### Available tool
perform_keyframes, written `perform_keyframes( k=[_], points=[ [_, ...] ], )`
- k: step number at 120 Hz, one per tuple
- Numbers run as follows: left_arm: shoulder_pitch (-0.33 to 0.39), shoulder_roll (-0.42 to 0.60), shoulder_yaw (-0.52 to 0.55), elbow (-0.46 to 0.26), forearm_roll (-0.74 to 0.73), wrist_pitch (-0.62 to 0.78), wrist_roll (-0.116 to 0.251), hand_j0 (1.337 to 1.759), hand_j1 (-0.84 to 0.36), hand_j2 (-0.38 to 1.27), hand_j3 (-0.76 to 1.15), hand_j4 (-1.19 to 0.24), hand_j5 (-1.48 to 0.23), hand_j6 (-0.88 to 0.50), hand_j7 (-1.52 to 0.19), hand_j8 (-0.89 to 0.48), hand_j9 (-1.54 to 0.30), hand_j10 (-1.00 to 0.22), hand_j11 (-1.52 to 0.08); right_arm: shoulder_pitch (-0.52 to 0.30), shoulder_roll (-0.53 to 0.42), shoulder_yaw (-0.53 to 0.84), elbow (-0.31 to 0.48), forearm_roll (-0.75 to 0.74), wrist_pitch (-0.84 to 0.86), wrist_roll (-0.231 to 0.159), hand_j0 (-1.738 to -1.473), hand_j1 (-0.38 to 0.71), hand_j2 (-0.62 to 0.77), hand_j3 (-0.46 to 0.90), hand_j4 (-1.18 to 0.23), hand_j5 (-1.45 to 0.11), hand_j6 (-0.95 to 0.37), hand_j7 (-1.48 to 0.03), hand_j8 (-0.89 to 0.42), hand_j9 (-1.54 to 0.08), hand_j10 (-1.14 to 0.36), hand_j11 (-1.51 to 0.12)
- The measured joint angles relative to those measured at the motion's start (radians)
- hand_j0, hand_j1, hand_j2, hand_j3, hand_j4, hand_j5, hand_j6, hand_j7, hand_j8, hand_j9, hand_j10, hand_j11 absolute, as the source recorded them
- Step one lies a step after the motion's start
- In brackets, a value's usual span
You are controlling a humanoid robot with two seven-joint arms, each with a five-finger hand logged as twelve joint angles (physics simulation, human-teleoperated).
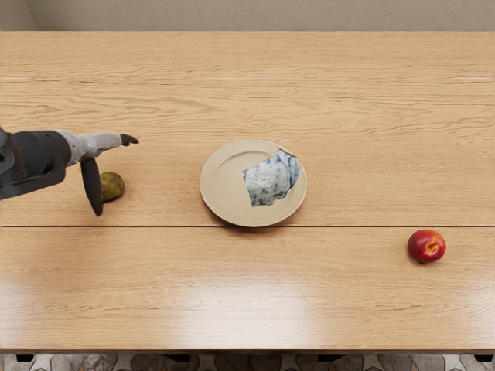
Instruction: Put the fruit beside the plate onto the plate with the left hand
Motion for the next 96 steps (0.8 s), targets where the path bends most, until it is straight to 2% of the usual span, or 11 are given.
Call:
perform_keyframes(
  k=[30,62,96],
  points=[
    [0.005,-0.018,0.038,0.012,0.055,0.051,0.0,1.658,0.25,0.02,0.0,-0.09,-0.11,-0.09,-0.11,-0.09,-0.11,-0.09,-0.11,0.0,0.0,0.0,0.0,0.0,0.0,0.0,-1.658,-0.35,0.0,0.0,0.0,0.0,0.0,0.0,0.0,0.0,0.0,0.0],
    [0.021,-0.062,0.062,0.068,0.103,0.091,0.0,1.658,0.23,0.02,0.0,-0.11,-0.13,-0.11,-0.13,-0.11,-0.13,-0.11,-0.13,0.0,0.0,0.0,0.0,0.0,0.0,0.0,-1.658,-0.35,0.0,0.0,0.0,0.0,0.0,0.0,0.0,0.0,0.0,0.0],
    [0.026,-0.077,0.083,0.093,0.108,0.096,0.0,1.658,0.14,0.04,0.0,-0.18,-0.23,-0.18,-0.23,-0.18,-0.23,-0.18,-0.23,0.0,0.0,0.0,0.0,0.0,0.0,0.0,-1.658,-0.35,0.0,0.0,0.0,0.0,0.0,0.0,0.0,0.0,0.0,0.0]
  ],
)
